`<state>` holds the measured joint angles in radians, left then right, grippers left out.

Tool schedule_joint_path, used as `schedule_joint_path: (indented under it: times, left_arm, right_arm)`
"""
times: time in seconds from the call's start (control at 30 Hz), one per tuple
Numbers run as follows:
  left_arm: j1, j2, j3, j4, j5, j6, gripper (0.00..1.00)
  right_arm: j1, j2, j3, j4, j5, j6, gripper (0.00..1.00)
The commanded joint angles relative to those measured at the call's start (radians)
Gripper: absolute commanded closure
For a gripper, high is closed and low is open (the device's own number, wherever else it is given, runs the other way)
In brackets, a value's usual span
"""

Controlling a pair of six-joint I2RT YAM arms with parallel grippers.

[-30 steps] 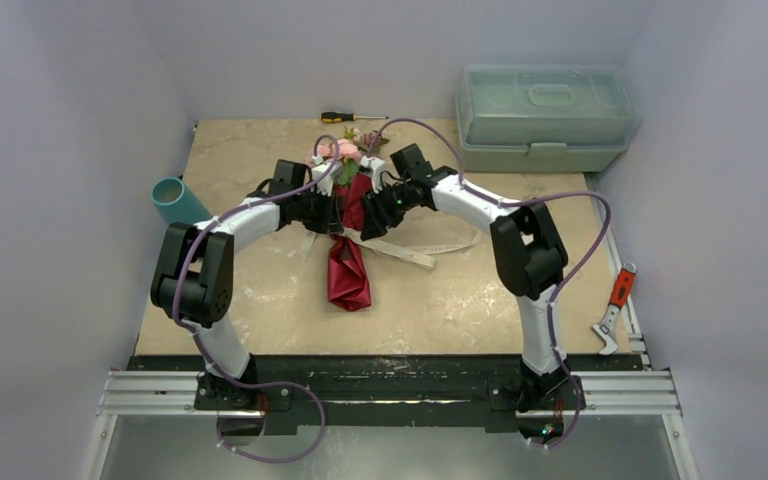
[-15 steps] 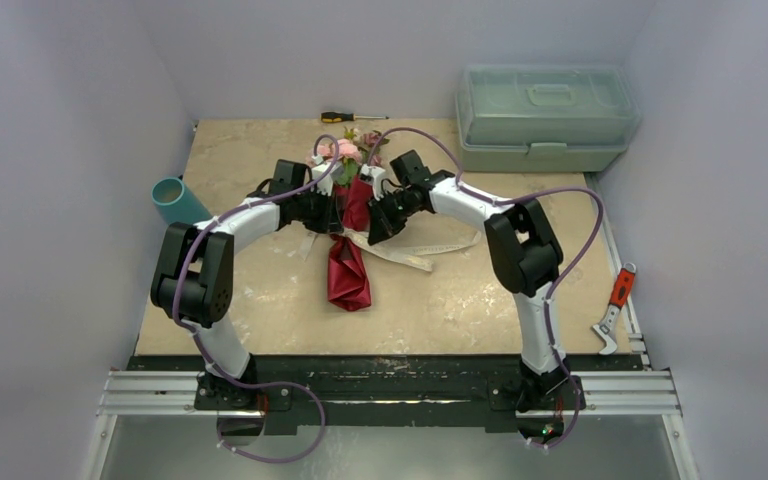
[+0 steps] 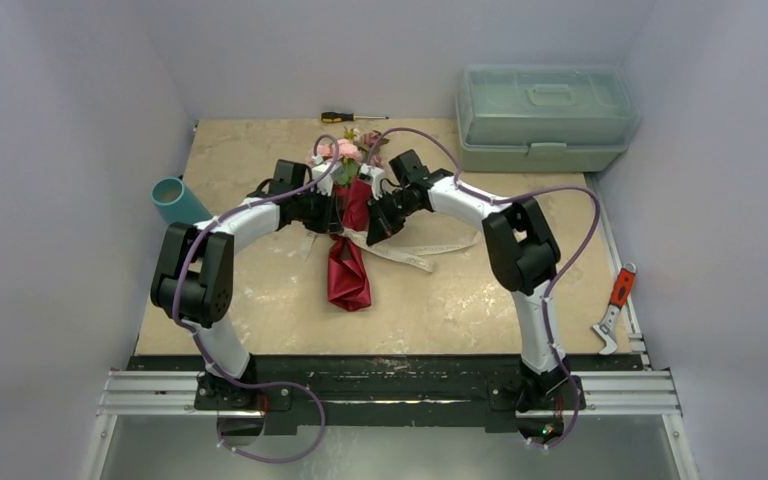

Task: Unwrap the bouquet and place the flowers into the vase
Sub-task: Untie the ribbon from the wrapping paper.

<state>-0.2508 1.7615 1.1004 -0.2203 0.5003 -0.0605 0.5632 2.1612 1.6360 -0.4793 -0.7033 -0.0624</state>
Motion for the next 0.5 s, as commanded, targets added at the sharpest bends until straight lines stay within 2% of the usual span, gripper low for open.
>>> schedule_joint_path:
  times: [0.0,0.27,0.47]
  left_arm:
    - [0.008,-0.001,0.001,0.015,0.003,-0.005,1.00]
    - [0.013,-0.010,-0.009,0.010,-0.006,0.006,1.00]
    - [0.016,-0.016,-0.010,0.011,-0.006,0.012,1.00]
  right_arm:
    - [-0.046,-0.092,-0.017,-0.040,-0.021,-0.037,1.00]
    - [-0.264,-0.259,-0.113,-0.180,0.023,-0.139,1.00]
    - [-0.382,-0.339,-0.221,-0.207,0.089,-0.189,1.00]
